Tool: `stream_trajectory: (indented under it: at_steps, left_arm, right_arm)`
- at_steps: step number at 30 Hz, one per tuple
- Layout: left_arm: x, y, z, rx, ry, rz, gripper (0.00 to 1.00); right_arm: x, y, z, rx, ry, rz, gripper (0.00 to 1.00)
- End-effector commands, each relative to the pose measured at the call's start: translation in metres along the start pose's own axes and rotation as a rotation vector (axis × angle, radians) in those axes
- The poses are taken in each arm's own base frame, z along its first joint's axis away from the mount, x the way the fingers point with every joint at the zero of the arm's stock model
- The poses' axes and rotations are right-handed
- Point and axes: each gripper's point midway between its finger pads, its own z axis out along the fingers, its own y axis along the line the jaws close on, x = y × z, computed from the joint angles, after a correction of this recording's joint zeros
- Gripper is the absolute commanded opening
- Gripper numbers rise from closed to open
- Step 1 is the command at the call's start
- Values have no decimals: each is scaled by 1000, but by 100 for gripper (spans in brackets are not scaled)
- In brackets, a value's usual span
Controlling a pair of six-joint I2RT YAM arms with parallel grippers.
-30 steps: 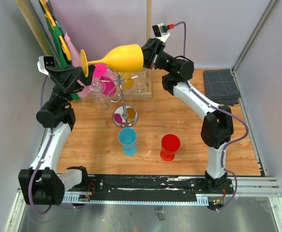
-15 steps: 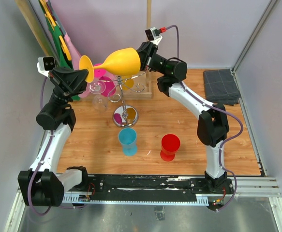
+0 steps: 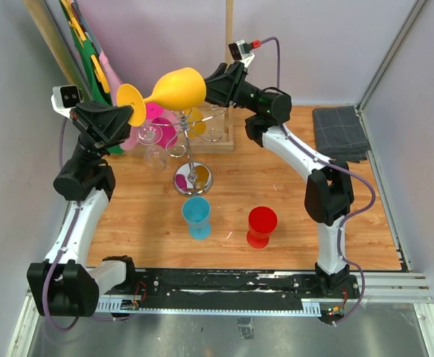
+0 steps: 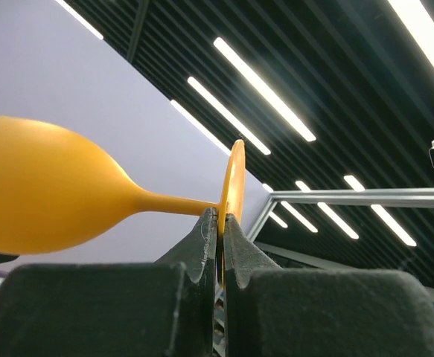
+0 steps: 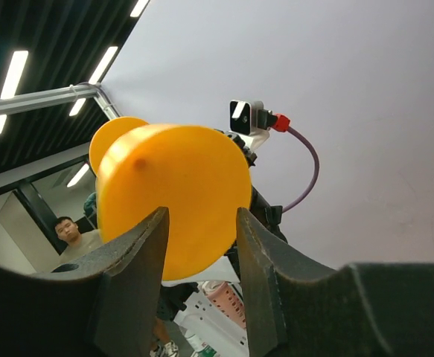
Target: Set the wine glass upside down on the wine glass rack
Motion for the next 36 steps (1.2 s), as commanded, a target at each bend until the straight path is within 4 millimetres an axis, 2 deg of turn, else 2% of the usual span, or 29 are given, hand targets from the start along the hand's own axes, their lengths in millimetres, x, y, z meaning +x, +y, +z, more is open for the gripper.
stream_trajectory:
  at_steps: [1,3,5,7,17,26,36]
  left_arm:
    - [-1,-32,7,95,7,-34,0]
    - [0,-36,8,102,13,-28,0]
    - [2,-38,10,105,22,-22,0]
    - [4,-40,10,100,25,-15,0]
    - [13,-34,2,42,18,-5,0]
    - [32,-6,-22,-79,-10,-65,0]
    - [57,0,-4,-286,84,-61,0]
  right_arm:
    - [-15,24,-11,-40,3,-113,44]
    - [-20,17,-20,-9,-3,-127,47]
    - [-26,25,-27,10,-1,-162,49]
    - [-32,24,-35,46,6,-183,49]
    - [-70,40,-81,204,-28,-326,50]
    - [-84,49,-98,375,4,-467,50]
    - [-85,49,-107,423,-5,-481,51]
